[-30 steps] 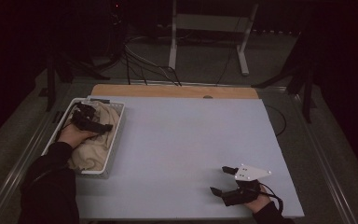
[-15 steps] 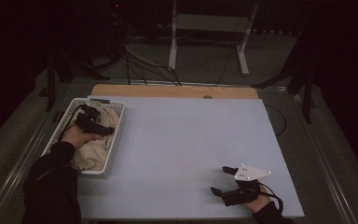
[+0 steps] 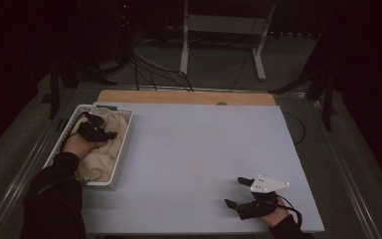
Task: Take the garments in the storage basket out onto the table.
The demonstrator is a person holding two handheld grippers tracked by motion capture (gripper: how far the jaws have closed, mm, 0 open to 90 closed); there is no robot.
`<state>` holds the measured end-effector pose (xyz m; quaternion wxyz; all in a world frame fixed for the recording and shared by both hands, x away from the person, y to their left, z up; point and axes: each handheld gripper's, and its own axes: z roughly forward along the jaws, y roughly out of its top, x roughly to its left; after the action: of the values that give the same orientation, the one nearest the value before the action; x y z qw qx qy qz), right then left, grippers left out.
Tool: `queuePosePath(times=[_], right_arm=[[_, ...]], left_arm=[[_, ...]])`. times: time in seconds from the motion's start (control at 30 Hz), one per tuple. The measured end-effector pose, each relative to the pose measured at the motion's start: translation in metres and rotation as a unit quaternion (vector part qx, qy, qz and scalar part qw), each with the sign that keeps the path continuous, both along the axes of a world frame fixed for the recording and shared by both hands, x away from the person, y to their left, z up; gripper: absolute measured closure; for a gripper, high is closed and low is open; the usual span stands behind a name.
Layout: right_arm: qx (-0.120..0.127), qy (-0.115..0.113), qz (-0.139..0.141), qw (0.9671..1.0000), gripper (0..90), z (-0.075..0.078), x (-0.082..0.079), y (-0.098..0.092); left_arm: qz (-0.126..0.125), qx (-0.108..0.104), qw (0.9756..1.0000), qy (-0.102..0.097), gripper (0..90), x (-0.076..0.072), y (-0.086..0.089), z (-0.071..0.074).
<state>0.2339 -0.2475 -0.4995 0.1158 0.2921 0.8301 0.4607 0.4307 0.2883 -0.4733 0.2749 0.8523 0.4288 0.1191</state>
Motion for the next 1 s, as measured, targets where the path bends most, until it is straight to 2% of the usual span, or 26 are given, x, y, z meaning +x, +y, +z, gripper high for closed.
queuePosePath(times=[0.1, 0.2, 0.27, 0.3, 0.4, 0.47, 0.53, 0.7, 0.77, 1.0], right_arm=[[0.001, -0.001, -0.002, 1.0, 12.1, 0.001, 0.0, -0.001], [0.002, -0.003, -0.002, 1.0, 12.2, 0.001, 0.0, -0.001], [0.002, -0.002, -0.003, 1.0, 12.1, 0.001, 0.0, -0.002], [0.003, -0.002, -0.004, 1.0, 12.2, 0.001, 0.0, -0.002], [0.003, -0.002, -0.005, 1.0, 12.2, 0.002, 0.0, -0.002], [0.004, -0.002, -0.005, 1.0, 12.2, 0.002, 0.0, -0.002], [0.003, -0.003, -0.006, 1.0, 12.2, 0.002, 0.0, -0.002], [0.009, -0.004, -0.007, 0.9999, 12.2, 0.003, 0.0, -0.003], [0.009, -0.005, -0.008, 0.9999, 12.1, 0.003, 0.0, -0.003], [0.011, -0.005, -0.009, 0.9999, 12.2, 0.003, 0.0, -0.003]], left_arm=[[0.007, 0.005, 1.0, -0.003, 80.9, -0.001, -0.001, 0.007], [0.016, 0.009, 0.9997, -0.015, 81.6, -0.004, 0.0, 0.014], [0.021, -0.001, 0.9996, -0.019, 81.9, -0.006, 0.002, 0.018], [0.023, -0.001, 0.9994, -0.026, 81.9, -0.007, 0.004, 0.021], [0.026, -0.022, 0.9985, -0.042, 82.0, -0.013, 0.011, 0.032], [0.024, -0.027, 0.998, -0.051, 82.0, -0.017, 0.015, 0.038], [0.025, -0.027, 0.9972, -0.064, 82.1, -0.022, 0.019, 0.043], [0.025, -0.059, 0.9941, -0.088, 82.1, -0.034, 0.027, 0.057], [0.02, -0.063, 0.9927, -0.101, 82.1, -0.039, 0.029, 0.063], [0.017, -0.075, 0.9888, -0.128, 82.2, -0.054, 0.033, 0.082]])
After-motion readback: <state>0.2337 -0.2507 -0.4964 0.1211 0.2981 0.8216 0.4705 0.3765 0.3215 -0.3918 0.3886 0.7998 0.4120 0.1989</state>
